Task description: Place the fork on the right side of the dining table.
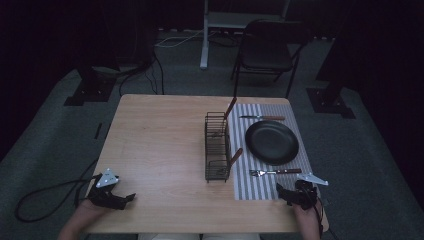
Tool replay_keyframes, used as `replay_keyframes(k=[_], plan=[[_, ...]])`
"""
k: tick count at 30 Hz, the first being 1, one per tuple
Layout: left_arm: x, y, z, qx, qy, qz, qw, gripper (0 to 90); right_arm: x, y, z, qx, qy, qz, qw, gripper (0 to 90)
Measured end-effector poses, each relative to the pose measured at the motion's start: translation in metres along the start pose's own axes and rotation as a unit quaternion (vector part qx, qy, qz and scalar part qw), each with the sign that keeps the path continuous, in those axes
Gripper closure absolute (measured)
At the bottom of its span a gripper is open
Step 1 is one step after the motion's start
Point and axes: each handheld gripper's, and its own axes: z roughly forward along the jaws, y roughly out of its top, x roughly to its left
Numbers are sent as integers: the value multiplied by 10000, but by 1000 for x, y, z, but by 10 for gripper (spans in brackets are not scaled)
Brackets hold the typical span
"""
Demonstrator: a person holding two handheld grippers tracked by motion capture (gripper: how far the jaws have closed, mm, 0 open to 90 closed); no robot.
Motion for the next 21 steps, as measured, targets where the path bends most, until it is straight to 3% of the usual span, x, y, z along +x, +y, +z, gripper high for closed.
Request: replay_keyframes(k=[8,13,21], plan=[[0,0,0,2,1,2,10000,5,23,-10,1,-130,-499,-472,9976,113],[0,0,0,1,0,1,10000,6,22,-11,2,-125,-662,-160,9976,112],[-5,0,-1,7,215,-232,9995,6,22,-10,2,-135,-726,-72,9972,112]])
